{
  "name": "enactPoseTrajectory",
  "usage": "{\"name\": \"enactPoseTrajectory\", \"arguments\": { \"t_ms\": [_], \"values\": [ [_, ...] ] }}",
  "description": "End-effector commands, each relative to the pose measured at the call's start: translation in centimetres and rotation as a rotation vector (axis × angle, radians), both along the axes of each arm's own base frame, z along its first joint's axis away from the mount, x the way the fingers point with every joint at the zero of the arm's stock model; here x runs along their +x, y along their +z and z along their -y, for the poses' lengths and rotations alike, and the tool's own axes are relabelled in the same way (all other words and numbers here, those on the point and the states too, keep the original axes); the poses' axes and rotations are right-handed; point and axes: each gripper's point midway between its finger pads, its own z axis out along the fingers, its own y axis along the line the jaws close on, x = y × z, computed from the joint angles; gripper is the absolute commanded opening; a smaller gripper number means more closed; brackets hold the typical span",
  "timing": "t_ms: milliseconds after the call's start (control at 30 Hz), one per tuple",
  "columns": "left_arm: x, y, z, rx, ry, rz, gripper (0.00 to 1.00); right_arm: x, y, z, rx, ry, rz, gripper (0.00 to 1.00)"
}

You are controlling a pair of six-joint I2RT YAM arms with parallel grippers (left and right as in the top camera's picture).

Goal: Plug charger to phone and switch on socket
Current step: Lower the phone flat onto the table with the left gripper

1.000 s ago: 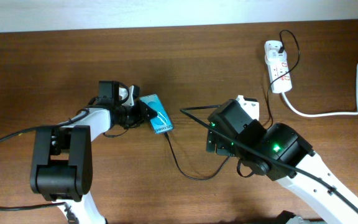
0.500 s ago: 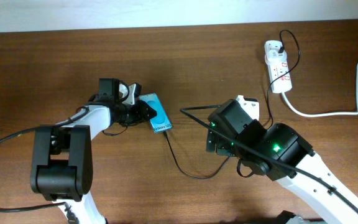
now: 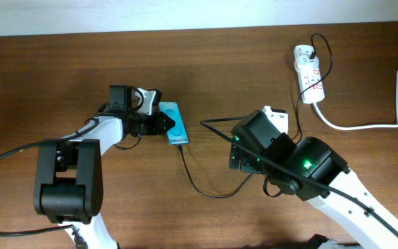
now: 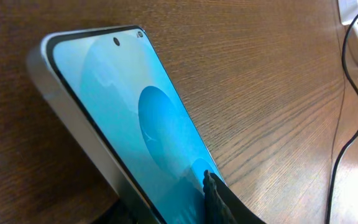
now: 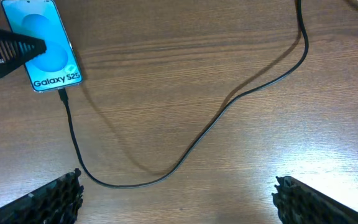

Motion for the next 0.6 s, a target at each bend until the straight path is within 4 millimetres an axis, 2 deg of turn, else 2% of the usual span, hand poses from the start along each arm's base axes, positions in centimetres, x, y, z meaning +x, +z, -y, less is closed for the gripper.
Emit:
{"name": "enactPoseTrajectory", "arguments": {
  "t_ms": [0, 67, 100, 267, 467, 567],
  "values": [
    [0.7, -0.8, -1.2, 0.081, -0.004, 0.041, 0.31, 0.2, -0.3, 0.3, -0.013, -0.02, 0.002, 0.98],
    [0.6, -0.9, -1.2, 0.081, -0.004, 0.034, 0.38, 0.2, -0.3, 0.3, -0.012, -0.02, 0.002, 0.98],
    [0.4, -1.0, -1.2, 0.082, -0.004, 0.026, 0.47, 0.2, -0.3, 0.3, -0.012, -0.02, 0.002, 0.98],
    [-0.2, -1.2, -1.2, 0.083, -0.003, -0.009, 0.54, 0.2, -0.3, 0.3, -0.013, -0.02, 0.002, 0.98],
    [-1.0, -1.6, -1.3, 0.08, 0.01, -0.061, 0.68, 0.2, -0.3, 0.3, -0.013, -0.02, 0.002, 0.98],
    [-1.2, -1.7, -1.3, 0.064, 0.059, -0.116, 0.7, 0.2, -0.3, 0.3, -0.012, -0.02, 0.002, 0.98]
  ]
}}
